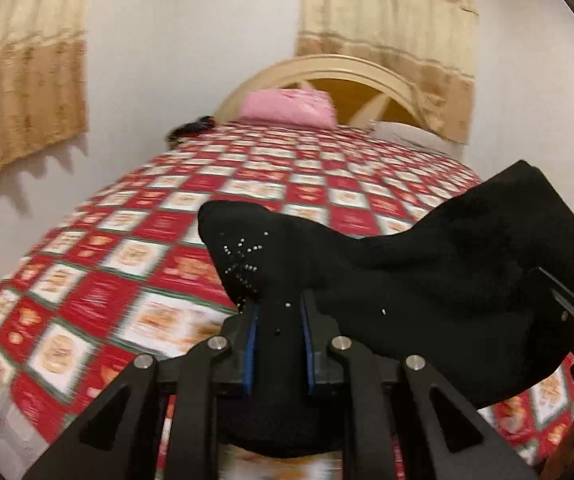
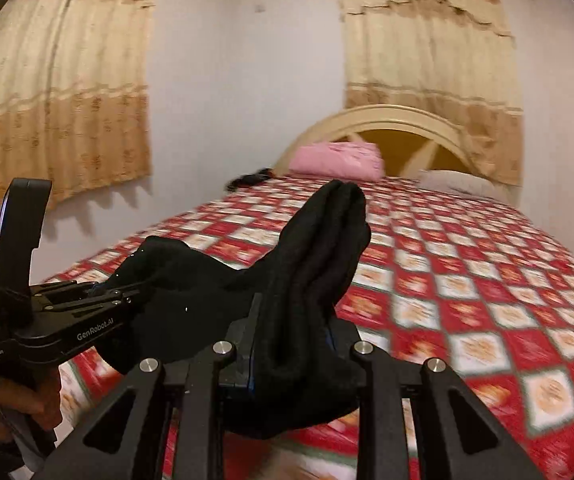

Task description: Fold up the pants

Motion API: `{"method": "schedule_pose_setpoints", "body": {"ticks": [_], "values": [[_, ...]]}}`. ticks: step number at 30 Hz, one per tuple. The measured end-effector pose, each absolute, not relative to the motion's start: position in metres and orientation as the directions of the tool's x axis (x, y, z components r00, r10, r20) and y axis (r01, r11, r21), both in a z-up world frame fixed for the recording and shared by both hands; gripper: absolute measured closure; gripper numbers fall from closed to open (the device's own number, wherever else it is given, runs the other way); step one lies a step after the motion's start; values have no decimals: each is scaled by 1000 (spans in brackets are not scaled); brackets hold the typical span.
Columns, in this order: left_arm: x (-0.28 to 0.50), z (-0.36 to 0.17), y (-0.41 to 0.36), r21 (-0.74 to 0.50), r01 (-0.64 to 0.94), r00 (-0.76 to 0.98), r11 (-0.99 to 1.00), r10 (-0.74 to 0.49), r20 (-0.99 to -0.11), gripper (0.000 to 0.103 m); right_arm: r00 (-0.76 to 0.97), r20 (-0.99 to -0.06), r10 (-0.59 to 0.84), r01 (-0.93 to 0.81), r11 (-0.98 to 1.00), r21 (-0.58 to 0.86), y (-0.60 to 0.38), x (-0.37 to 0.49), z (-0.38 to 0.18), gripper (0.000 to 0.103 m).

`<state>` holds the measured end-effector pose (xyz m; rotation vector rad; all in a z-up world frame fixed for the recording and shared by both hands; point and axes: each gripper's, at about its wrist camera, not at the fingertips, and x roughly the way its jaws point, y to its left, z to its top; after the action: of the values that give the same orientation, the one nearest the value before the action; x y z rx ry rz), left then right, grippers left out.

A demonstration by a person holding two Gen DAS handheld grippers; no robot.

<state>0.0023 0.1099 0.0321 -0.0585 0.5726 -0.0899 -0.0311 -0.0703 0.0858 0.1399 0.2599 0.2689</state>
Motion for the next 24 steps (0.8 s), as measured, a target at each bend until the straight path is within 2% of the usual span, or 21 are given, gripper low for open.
{"method": "schedule_pose_setpoints", "body": {"ticks": [9, 24], "values": [[15, 28, 199, -51, -142, 838, 989, 92, -537, 84, 880, -211, 426, -402, 904, 149, 16, 12, 101, 77], [29, 25, 246, -24, -260, 815, 965, 206, -541, 84, 826, -214, 521, -491, 852, 182, 65, 53, 105, 77]]}}
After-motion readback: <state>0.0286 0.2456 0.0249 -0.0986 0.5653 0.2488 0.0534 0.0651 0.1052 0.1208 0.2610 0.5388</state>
